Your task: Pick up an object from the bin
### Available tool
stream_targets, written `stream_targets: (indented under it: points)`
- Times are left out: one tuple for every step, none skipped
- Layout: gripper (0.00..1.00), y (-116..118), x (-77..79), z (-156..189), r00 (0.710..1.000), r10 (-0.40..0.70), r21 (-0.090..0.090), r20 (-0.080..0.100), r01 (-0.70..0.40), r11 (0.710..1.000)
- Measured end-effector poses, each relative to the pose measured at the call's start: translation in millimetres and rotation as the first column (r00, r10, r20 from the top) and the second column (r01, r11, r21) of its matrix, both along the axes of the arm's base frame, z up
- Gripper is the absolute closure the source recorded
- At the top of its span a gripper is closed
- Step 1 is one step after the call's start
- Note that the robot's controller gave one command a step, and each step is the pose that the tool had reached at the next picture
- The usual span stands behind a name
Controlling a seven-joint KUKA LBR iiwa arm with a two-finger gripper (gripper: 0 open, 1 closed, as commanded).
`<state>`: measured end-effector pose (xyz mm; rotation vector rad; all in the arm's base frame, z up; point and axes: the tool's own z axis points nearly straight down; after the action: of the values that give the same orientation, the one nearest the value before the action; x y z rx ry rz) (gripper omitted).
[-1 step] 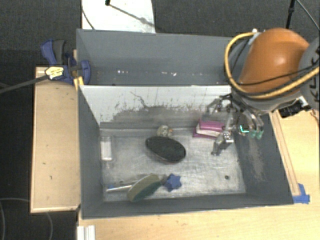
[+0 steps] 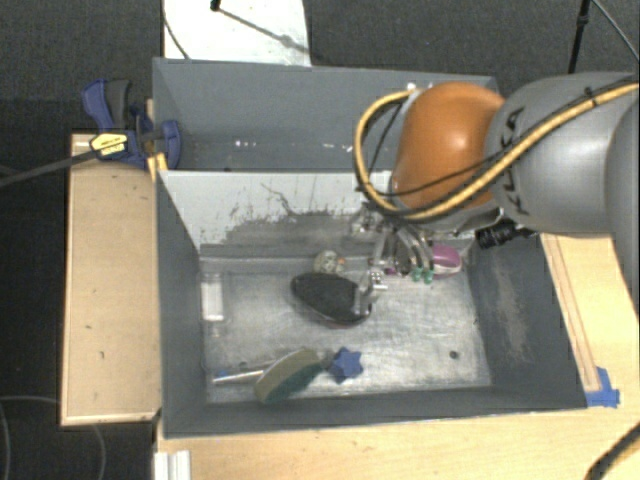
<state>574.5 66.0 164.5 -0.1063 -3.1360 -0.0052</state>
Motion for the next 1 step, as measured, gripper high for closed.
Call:
stream_targets:
  points:
    - [0.00,18.6,17.0,-67.5,0.995,0.097,0.001,0.034,-0.097,0.995]
